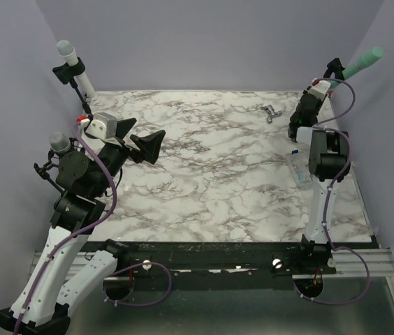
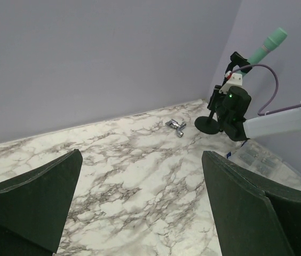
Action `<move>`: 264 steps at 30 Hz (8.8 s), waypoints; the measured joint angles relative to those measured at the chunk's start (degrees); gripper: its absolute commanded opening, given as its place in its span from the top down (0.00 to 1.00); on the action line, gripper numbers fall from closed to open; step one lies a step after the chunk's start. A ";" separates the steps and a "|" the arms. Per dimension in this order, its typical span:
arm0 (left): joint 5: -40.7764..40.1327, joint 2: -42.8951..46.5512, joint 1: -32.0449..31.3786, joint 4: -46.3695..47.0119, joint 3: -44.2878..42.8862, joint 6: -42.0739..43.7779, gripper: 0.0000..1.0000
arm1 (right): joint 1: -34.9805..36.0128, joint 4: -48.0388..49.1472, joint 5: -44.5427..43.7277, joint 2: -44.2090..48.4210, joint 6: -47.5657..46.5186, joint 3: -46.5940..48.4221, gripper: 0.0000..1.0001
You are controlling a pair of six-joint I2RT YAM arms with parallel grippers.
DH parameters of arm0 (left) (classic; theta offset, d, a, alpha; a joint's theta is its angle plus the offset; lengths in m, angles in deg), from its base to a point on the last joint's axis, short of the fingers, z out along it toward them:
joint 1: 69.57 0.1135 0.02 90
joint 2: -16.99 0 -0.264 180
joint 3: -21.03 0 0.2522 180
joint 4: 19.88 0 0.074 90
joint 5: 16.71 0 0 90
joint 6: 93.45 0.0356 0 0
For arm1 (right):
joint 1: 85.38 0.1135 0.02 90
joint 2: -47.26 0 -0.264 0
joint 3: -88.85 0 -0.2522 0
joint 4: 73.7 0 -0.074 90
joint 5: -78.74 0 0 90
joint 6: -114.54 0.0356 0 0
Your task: Remove the microphone from the stand
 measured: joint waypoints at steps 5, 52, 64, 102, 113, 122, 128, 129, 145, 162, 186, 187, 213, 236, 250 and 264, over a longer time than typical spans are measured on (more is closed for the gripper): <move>0.46 0.17 0.00 0.02 0.02 -0.31 0.01 | 1.51 1.68 0.94 7.15 0.00 -11.17 0.99; 2.05 -3.52 -3.67 2.40 1.44 -1.44 0.01 | 64.81 11.78 -13.03 37.51 5.64 -56.83 0.99; 1.31 -3.58 -8.92 2.34 1.44 0.24 0.01 | 76.32 12.72 -17.44 36.02 4.68 -56.02 0.87; 10.12 -7.02 -12.02 2.29 1.53 4.22 0.01 | 77.81 -60.06 -15.56 82.07 52.24 -63.91 0.00; 12.59 -7.13 -13.68 2.91 2.62 7.52 0.01 | 77.94 -55.98 -10.27 96.02 33.27 -51.74 0.00; 12.26 -8.55 -17.29 1.95 2.62 10.45 0.01 | 77.94 -50.40 -14.62 83.03 25.64 -36.13 0.00; 11.45 -9.16 -19.41 0.44 2.58 11.72 0.01 | 77.90 -53.18 -20.76 76.98 26.86 -32.06 0.01; 11.21 -9.16 -19.65 0.20 2.58 11.85 0.01 | 77.75 -53.48 -21.57 77.00 27.19 -32.06 0.02; 7.10 -9.60 -20.63 -0.94 2.21 11.89 0.01 | 68.08 -51.87 -15.56 76.52 28.33 -32.09 0.27; 11.58 -16.70 -19.32 -4.22 -2.05 12.15 0.01 | 67.38 -49.77 -11.26 76.78 27.50 -32.87 0.75; 11.87 -20.50 -19.34 -6.56 -3.91 13.46 1.00 | 67.32 -48.85 -9.81 76.78 26.29 -33.16 0.80; 11.82 -20.55 -19.34 -6.88 -4.17 13.57 1.00 | 67.28 -48.85 -9.77 76.78 26.14 -33.16 0.80; 9.75 -20.74 -19.89 -7.41 -4.55 14.05 0.95 | 67.06 -55.87 -21.92 89.39 19.61 -38.51 0.82; 8.48 -17.38 -21.35 -8.20 -4.37 13.79 0.08 | 40.74 -87.71 -17.14 66.10 32.85 -38.25 0.92; 4.24 -9.01 -22.27 -5.77 -2.27 13.55 0.06 | 33.00 -89.70 -9.66 32.54 26.45 -27.50 0.89; 1.75 -7.91 -22.88 -4.79 -1.53 13.57 0.06 | 28.55 -85.88 -7.76 26.82 19.19 -22.77 0.56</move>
